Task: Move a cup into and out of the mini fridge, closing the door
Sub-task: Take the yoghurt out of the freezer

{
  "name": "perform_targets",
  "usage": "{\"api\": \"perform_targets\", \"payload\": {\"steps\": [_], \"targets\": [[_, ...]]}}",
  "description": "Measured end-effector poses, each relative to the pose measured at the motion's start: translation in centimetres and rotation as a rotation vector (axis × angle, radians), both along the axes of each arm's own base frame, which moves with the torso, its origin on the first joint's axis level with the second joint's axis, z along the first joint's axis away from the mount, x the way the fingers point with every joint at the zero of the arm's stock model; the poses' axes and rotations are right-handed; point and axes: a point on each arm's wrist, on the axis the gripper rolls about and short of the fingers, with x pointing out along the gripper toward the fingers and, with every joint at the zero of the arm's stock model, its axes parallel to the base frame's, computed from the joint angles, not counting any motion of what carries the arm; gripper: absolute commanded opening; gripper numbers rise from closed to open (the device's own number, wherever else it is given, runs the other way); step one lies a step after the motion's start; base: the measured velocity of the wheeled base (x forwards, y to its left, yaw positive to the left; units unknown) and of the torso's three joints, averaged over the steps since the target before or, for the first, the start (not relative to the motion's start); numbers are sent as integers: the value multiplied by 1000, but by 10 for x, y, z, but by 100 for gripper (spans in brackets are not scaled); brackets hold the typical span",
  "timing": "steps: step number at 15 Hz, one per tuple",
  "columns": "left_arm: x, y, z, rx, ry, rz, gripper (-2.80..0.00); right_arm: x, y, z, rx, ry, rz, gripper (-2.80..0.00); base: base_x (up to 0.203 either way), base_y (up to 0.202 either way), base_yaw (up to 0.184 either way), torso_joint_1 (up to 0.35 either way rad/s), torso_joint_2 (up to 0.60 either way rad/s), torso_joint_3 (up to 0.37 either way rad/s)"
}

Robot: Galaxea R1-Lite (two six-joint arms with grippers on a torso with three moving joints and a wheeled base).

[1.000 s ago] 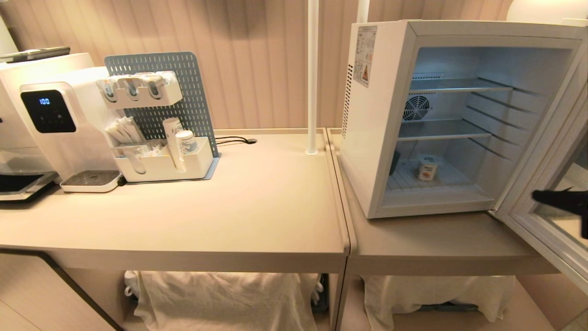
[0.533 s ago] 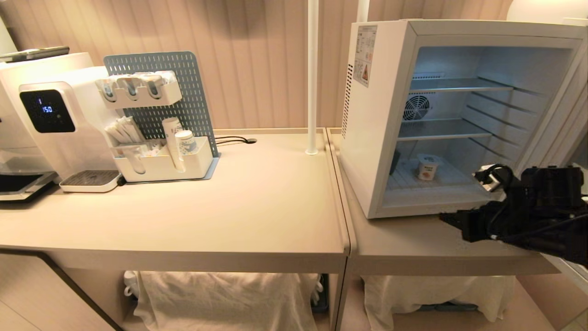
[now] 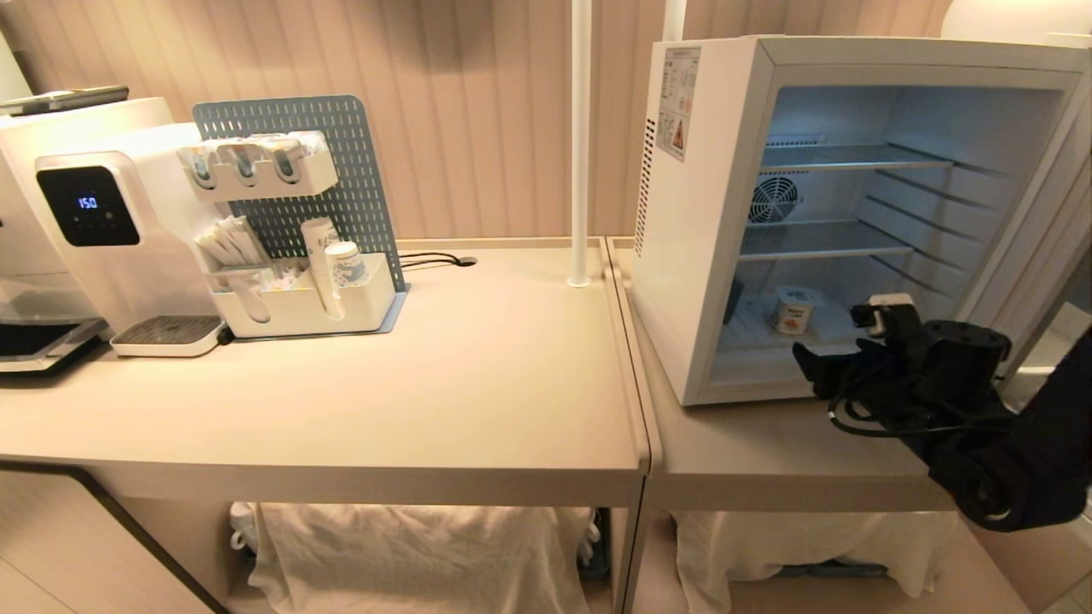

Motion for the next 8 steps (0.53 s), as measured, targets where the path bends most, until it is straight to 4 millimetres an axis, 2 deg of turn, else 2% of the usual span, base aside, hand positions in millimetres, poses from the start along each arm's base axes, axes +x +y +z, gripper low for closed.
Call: {"api": "perform_targets", "payload": {"steps": [8], "targets": [[0, 0, 0, -16, -1, 1, -280, 81, 12, -39, -34, -34, -166, 0, 0, 0, 0, 0, 0, 0]]}}
